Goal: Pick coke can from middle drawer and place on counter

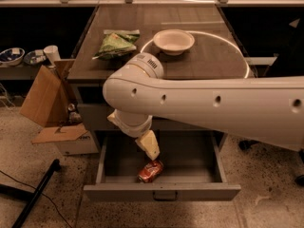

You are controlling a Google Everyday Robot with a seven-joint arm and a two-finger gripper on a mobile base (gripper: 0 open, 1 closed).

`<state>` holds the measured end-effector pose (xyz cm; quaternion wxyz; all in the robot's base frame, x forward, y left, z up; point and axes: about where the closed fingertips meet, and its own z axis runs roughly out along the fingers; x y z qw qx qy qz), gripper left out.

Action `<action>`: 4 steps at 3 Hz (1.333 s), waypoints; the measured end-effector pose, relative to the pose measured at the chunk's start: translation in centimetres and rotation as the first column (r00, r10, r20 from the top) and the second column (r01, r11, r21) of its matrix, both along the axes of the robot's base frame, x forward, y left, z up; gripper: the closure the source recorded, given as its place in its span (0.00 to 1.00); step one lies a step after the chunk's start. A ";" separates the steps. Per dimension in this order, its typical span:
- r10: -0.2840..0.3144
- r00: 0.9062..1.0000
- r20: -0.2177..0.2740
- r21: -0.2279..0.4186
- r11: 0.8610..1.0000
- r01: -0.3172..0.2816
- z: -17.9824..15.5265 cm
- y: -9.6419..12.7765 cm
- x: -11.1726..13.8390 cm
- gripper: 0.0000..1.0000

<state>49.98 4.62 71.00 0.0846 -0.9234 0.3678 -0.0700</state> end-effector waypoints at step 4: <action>0.189 0.982 0.024 0.101 0.976 -0.191 -24.0 2.2 6.4 0.00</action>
Offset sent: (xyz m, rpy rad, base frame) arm 0.0532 0.0374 -0.1627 0.0843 -0.0358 0.1698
